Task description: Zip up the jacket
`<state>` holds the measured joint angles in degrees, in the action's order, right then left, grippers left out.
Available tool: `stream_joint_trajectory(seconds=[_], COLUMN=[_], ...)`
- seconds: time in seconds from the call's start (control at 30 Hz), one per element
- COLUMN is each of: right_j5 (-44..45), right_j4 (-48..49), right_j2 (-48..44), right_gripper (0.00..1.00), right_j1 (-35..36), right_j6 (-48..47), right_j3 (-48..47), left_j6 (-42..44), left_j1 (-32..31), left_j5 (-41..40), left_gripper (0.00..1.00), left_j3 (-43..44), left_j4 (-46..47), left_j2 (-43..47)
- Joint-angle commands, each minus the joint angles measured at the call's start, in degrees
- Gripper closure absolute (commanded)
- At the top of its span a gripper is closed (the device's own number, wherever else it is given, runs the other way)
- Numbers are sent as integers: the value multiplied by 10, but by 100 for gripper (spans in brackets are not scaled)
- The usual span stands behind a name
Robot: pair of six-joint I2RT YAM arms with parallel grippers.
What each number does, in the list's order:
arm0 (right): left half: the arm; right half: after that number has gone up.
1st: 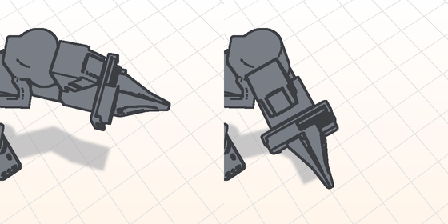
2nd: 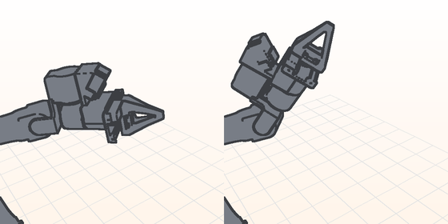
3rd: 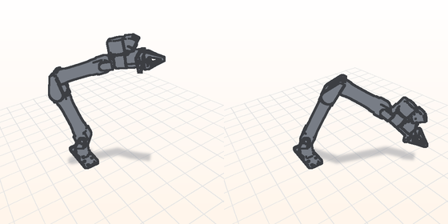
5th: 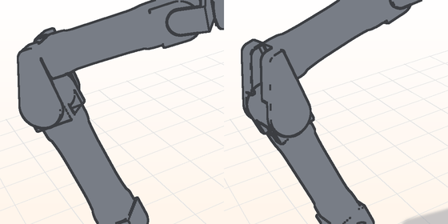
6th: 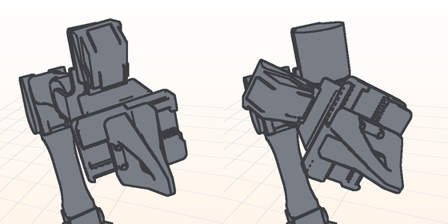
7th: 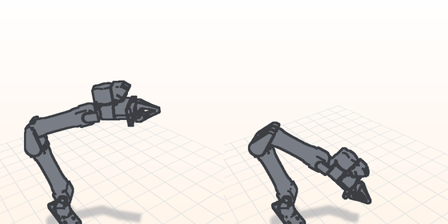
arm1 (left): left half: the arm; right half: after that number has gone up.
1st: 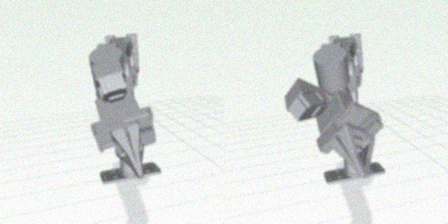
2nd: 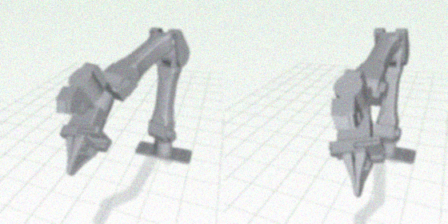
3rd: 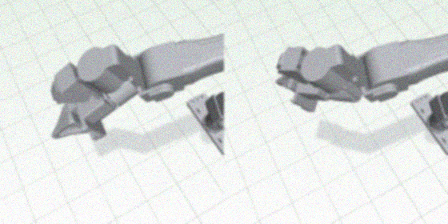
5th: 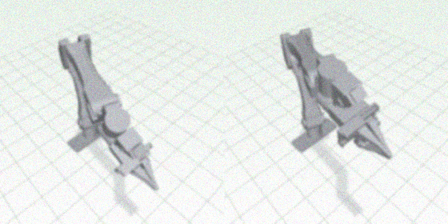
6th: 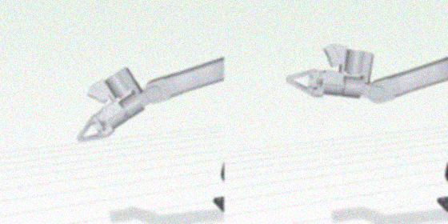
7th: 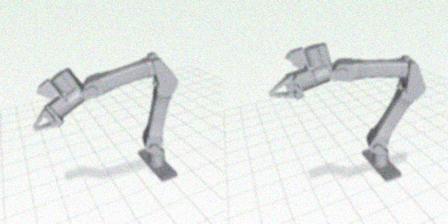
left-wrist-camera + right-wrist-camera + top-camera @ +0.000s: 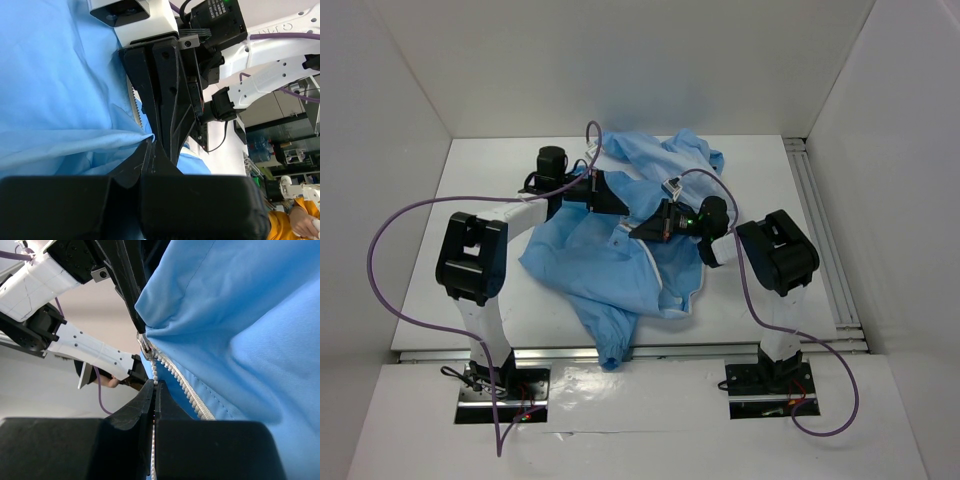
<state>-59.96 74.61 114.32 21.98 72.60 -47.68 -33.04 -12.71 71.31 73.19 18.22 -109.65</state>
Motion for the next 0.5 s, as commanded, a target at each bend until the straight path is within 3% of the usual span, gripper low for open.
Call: stream_joint_trajectory(seconds=[0.0, 0.47], right_j5=[-23, -28], right_j4=[292, 208], right_j2=[-8, -8], right_gripper=[100, 100], right_j1=[-7, -18], right_j6=[-6, -64], right_j3=[6, 16], left_j6=[16, 19], left_j1=[22, 23], left_j5=[16, 16], left_gripper=[100, 100], left_j3=[19, 25], left_j4=[18, 2], left_j2=[20, 25])
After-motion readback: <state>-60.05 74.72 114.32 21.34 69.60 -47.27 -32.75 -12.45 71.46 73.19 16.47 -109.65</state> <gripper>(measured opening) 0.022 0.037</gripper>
